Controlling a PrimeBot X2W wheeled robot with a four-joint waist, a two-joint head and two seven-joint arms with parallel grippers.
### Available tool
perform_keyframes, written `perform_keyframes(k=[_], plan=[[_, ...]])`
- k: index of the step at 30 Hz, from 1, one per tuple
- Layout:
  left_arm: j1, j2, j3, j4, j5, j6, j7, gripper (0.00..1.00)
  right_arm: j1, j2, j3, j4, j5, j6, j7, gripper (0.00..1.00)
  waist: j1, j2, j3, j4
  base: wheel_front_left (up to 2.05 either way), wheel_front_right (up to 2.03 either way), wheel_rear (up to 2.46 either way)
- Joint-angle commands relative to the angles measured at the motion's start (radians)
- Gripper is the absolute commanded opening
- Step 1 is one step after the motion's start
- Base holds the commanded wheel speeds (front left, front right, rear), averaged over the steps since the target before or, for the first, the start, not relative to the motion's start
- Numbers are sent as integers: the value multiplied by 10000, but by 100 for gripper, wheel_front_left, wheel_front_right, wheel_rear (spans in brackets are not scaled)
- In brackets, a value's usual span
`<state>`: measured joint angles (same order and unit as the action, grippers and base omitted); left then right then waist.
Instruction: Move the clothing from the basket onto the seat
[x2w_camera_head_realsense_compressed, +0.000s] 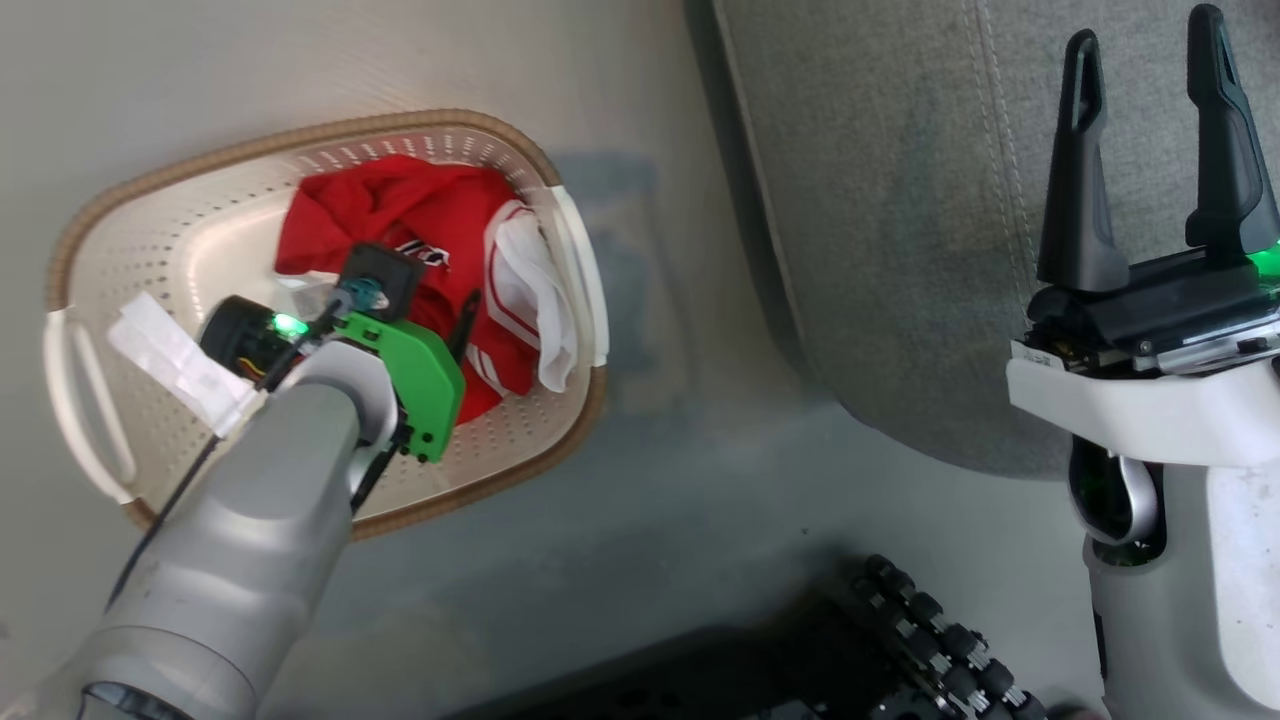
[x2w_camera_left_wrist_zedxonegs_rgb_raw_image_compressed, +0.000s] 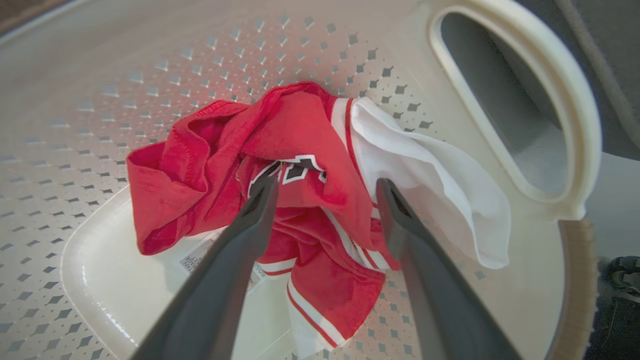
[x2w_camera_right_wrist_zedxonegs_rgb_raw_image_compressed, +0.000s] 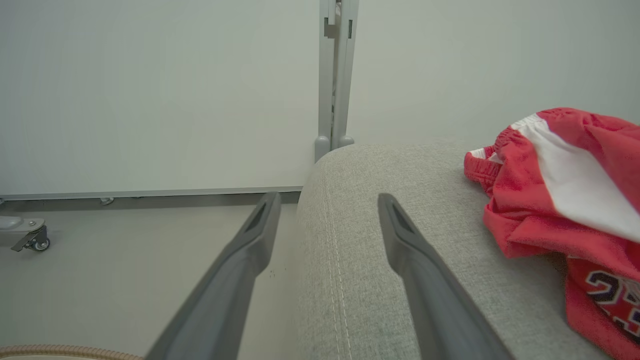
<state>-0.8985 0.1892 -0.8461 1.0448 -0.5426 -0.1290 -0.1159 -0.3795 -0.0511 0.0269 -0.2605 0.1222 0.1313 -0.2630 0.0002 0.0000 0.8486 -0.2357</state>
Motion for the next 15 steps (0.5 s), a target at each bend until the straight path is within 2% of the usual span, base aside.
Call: perform_keyframes(k=[1, 6, 15], plan=[[-266, 202, -121, 134, -117, -25, -23, 100, -151, 11, 95, 4, 94, -12, -27, 100, -2, 0, 731, -731, 0, 0, 0], [-721, 529, -463, 507, -569, -26, 132, 100, -232, 10, 278, -99, 103, -12, -27, 100, -2, 0, 1083, -969, 0, 0, 0], [-1288, 792, -1092, 879, -1064, -26, 297, 100, -402, 8, 357, -478, -15, -12, -27, 100, -2, 0, 1650, -1143, 0, 0, 0]])
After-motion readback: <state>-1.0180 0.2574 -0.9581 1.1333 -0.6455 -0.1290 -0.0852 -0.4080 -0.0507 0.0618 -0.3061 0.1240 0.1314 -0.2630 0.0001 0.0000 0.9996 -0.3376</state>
